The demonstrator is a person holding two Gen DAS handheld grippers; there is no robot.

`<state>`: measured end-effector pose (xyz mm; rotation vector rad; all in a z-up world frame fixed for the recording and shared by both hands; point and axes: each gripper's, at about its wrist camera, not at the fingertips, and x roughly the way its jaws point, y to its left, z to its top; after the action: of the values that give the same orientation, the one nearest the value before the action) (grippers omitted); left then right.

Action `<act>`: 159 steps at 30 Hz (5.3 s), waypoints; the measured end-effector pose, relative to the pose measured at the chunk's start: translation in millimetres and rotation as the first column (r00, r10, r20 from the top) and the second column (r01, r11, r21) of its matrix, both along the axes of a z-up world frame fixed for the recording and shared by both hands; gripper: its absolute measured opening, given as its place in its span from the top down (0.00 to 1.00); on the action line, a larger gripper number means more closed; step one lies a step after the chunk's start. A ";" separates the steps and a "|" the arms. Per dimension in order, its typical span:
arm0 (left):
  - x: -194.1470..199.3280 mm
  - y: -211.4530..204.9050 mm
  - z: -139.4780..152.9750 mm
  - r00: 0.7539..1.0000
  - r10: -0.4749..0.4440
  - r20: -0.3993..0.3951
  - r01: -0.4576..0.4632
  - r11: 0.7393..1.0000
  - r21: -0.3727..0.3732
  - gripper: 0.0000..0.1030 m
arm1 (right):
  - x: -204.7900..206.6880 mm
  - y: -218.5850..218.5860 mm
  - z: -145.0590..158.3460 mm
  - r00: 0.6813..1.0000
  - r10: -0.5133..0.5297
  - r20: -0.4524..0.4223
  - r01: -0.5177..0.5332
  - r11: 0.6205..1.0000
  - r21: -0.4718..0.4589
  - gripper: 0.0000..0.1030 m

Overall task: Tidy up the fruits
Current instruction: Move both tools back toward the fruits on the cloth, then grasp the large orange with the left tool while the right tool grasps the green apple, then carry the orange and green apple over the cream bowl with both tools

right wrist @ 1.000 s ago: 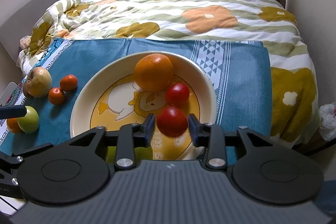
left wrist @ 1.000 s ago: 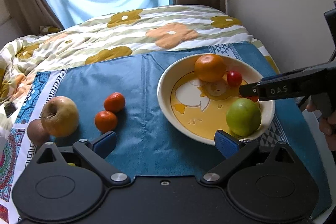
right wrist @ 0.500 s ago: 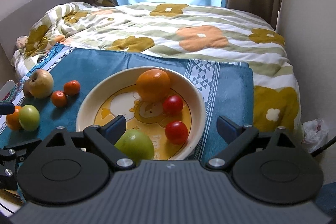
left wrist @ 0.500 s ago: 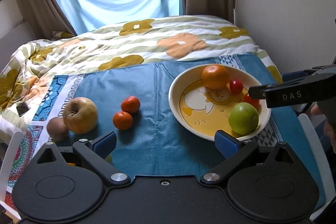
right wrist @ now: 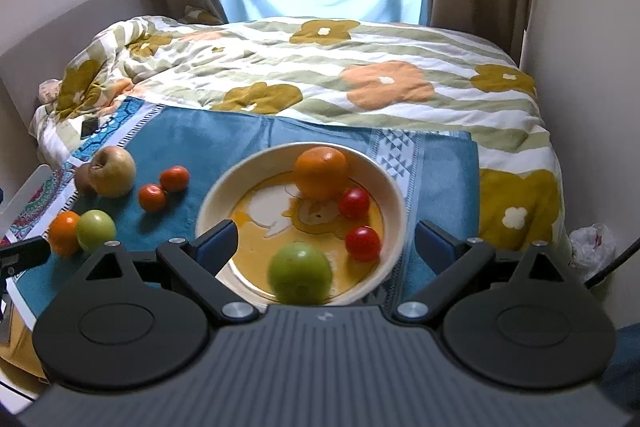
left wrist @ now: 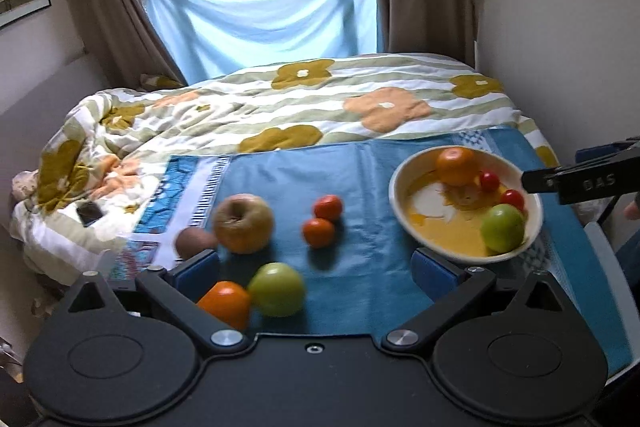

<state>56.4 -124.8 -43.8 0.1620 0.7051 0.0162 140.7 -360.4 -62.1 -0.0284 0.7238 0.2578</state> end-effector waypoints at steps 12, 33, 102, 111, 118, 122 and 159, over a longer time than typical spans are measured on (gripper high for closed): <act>2.6 77.9 -6.4 0.991 -0.120 -0.062 0.121 0.993 0.007 0.00 | -16.4 64.1 11.0 1.000 0.019 -0.016 -0.019 1.000 -0.007 0.00; 67.0 146.6 -87.8 0.842 -0.481 -0.244 0.486 0.873 -0.042 0.06 | -21.8 183.2 -56.1 0.987 0.005 -0.159 -0.018 0.996 -0.082 0.00; 83.2 190.2 -53.4 0.872 -0.465 -0.153 0.459 0.885 -0.076 0.37 | 1.3 255.9 -40.1 0.995 0.027 -0.099 -0.028 1.000 -0.009 0.31; 81.2 155.1 -16.6 0.885 -0.458 -0.081 0.453 0.889 -0.071 0.37 | -8.6 208.1 -8.0 0.997 -0.042 -0.065 0.042 0.999 0.011 0.31; 77.2 117.4 -1.1 0.906 -0.421 -0.055 0.415 0.905 -0.093 0.37 | -14.6 159.0 10.6 0.999 -0.034 -0.034 0.034 0.999 0.003 0.31; 74.7 92.2 3.7 0.911 -0.409 -0.050 0.403 0.910 -0.101 0.37 | -18.5 128.7 17.7 0.999 -0.035 -0.029 0.035 0.999 0.007 0.31; 153.8 -93.5 -91.6 0.858 -0.450 -0.249 0.439 0.893 -0.101 0.37 | 54.1 -26.2 -22.6 0.995 -0.056 -0.084 0.058 0.998 0.018 0.31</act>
<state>210.2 -218.3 -135.4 0.2895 0.9229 -0.4742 194.8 -386.6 -84.7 0.0223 0.8042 0.2125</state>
